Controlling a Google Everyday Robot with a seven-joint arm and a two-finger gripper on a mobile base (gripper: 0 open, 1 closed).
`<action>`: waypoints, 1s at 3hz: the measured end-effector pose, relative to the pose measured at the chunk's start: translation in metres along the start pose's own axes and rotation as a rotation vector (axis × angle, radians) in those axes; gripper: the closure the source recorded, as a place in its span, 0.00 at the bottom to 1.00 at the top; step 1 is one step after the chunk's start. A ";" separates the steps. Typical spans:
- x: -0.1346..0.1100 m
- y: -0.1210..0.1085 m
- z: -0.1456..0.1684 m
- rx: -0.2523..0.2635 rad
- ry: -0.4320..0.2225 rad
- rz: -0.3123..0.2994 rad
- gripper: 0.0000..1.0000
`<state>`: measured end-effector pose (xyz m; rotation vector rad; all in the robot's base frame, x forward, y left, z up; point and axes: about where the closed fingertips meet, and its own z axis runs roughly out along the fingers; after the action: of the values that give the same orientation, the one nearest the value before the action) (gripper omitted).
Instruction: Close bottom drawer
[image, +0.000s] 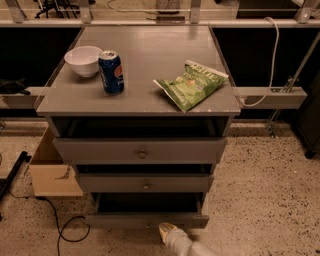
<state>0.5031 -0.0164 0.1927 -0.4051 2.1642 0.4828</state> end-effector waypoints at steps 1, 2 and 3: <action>0.030 -0.010 -0.013 -0.004 0.075 0.038 1.00; 0.029 -0.007 -0.011 -0.004 0.074 0.038 1.00; 0.010 0.002 0.009 0.014 0.056 0.020 1.00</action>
Offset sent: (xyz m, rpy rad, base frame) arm -0.0193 -0.0179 -0.0157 -0.0038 0.0736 -0.0027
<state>0.5029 -0.0110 0.1801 -0.3943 2.2263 0.4725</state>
